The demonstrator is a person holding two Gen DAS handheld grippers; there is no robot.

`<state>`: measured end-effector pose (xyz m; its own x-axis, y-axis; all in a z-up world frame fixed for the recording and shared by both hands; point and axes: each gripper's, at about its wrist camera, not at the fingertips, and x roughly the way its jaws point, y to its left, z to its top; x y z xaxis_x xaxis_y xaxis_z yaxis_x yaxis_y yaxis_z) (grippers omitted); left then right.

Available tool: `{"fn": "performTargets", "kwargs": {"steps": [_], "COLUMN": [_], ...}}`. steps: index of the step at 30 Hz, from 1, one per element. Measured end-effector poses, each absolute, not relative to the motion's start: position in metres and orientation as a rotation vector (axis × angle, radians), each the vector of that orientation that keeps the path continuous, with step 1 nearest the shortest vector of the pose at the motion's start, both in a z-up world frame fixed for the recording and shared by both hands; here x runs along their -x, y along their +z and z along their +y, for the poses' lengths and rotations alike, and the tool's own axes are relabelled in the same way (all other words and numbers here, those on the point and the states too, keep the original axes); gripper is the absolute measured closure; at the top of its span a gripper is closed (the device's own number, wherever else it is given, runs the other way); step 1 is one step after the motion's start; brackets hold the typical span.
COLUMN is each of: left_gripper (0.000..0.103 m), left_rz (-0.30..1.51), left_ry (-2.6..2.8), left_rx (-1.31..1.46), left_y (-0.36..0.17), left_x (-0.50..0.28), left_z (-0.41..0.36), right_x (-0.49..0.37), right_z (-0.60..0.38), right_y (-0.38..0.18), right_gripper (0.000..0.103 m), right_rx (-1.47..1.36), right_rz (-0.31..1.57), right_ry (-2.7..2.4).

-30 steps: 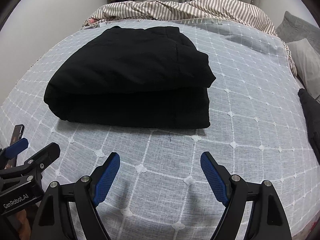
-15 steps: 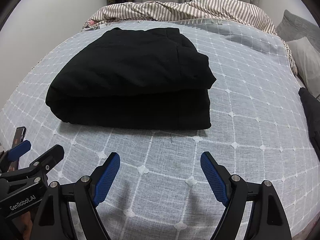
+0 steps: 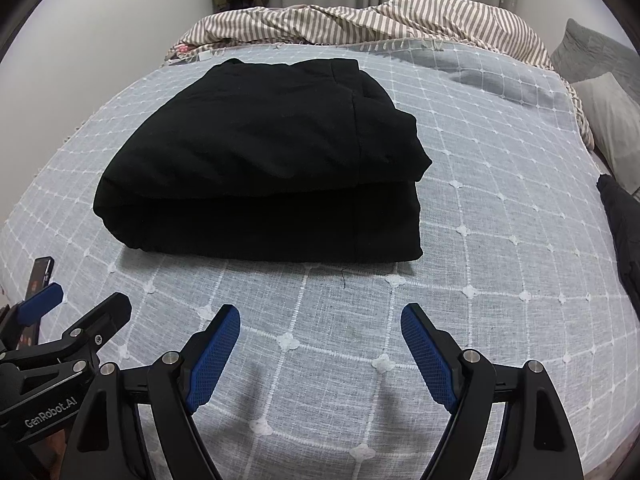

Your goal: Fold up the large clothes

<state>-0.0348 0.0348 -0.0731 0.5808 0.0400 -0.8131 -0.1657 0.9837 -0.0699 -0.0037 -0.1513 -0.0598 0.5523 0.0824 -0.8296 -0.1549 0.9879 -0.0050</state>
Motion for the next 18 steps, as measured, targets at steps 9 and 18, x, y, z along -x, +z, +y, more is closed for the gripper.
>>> {"fn": "performTargets", "kwargs": {"steps": [9, 18], "left_gripper": [0.001, 0.001], "left_rz": [0.938, 0.938], "left_ry": [0.127, 0.129], "left_rx": [0.140, 0.137], "left_y": [-0.0707, -0.0703], "left_x": [0.0361, 0.0370], "left_z": [0.0340, 0.0343], "right_x": [0.0039, 0.0031], "right_z": [-0.1494, -0.1469], "right_y": [-0.0598, -0.0604], "right_gripper": [0.019, 0.019], "right_rx": [0.083, 0.087], "right_rz": [0.975, 0.977], "right_ry": [0.140, 0.142]}}
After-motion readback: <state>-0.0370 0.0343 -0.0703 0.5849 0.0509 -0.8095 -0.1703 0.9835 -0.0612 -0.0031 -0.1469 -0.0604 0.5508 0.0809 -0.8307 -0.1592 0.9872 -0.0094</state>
